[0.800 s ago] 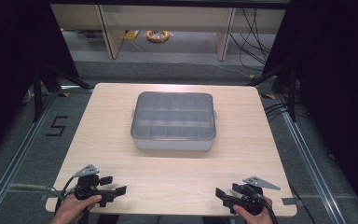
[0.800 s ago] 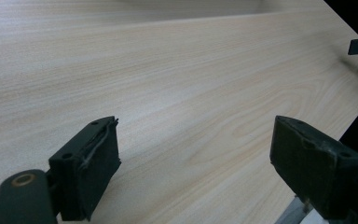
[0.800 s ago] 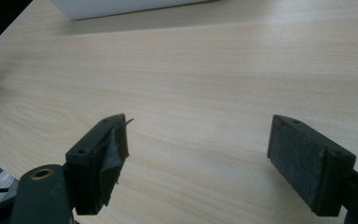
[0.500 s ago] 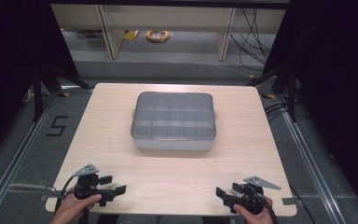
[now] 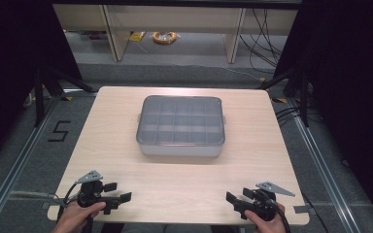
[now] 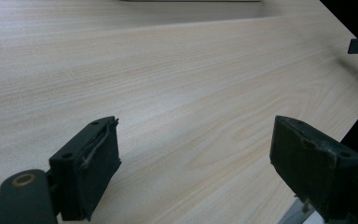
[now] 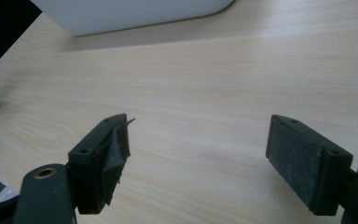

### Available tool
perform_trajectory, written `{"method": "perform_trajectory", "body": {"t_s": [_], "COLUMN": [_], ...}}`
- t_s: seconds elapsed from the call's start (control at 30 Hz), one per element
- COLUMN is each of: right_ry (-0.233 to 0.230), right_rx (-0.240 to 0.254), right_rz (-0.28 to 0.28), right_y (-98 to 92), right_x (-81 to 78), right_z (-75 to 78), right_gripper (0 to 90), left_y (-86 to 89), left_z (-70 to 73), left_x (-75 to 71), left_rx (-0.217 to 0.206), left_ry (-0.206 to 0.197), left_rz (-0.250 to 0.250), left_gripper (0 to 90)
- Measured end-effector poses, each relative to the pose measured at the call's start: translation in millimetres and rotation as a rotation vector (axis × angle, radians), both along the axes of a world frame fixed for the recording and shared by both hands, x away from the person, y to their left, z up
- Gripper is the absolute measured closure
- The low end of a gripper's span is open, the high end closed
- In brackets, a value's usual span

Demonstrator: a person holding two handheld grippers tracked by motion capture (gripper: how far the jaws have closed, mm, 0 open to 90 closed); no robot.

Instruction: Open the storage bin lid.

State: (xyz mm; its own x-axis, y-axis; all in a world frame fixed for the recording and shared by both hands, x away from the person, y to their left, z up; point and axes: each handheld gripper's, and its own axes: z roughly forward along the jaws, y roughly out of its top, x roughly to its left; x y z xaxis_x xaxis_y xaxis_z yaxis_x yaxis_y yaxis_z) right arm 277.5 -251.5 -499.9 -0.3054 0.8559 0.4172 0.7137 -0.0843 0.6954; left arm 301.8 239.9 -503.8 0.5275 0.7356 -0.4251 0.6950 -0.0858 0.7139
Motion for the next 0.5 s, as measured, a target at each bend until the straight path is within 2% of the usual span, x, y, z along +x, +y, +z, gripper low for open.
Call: {"method": "perform_trajectory", "body": {"t_s": [0.03, 0.13, 0.17, 0.2, 0.3, 0.33, 0.37, 0.4, 0.43, 0.47, 0.5], "right_ry": [-0.019, -0.029, -0.044, -0.044, -0.052, -0.029, -0.029, -0.049, -0.040, -0.061, -0.032], "right_rx": [-0.022, -0.015, -0.016, -0.016, -0.001, 0.026, 0.026, 0.015, 0.018, 0.024, 0.067], "right_rz": [0.011, 0.025, 0.000, 0.000, -0.006, -0.023, -0.023, -0.018, -0.025, -0.018, -0.045], "right_y": [-1.9, -2.9, -3.3, -3.3, -6.3, -6.3, -6.3, -7.9, -7.9, -9.1, -7.4], "right_x": [1.1, 3.5, 4.5, 4.5, 6.7, 7.5, 7.5, 9.0, 9.6, 11.4, 11.8], "right_z": [0.0, 0.2, 2.0, 2.0, 2.6, 2.8, 2.8, 2.7, 3.5, 2.8, 3.9], "right_gripper": [22.5, 23.0, 23.6, 23.6, 23.6, 23.6, 23.6, 23.7, 23.9, 23.9, 24.0], "left_y": [0.3, 0.9, 0.9, 0.7, 0.3, 0.3, 0.3, 0.4, 0.6, 0.7, 1.0], "left_z": [0.1, 0.1, 0.1, -0.1, 0.0, -0.1, -0.1, -0.1, -0.1, -0.1, -0.1], "left_x": [0.1, 0.8, 0.8, 0.7, 0.8, 1.1, 1.1, 1.2, 1.5, 1.8, 2.9], "left_rx": [0.002, -0.001, 0.001, 0.001, 0.003, 0.004, 0.004, 0.003, 0.001, -0.002, -0.003], "left_ry": [0.001, 0.002, 0.003, 0.003, 0.000, 0.000, 0.000, 0.000, 0.000, 0.001, -0.001], "left_rz": [0.000, -0.001, 0.000, 0.000, 0.000, 0.002, 0.002, 0.003, 0.005, 0.005, 0.018], "left_gripper": [14.9, 14.9, 15.0, 15.0, 15.0, 15.0, 14.9, 14.9, 15.0, 14.9, 15.0]}}
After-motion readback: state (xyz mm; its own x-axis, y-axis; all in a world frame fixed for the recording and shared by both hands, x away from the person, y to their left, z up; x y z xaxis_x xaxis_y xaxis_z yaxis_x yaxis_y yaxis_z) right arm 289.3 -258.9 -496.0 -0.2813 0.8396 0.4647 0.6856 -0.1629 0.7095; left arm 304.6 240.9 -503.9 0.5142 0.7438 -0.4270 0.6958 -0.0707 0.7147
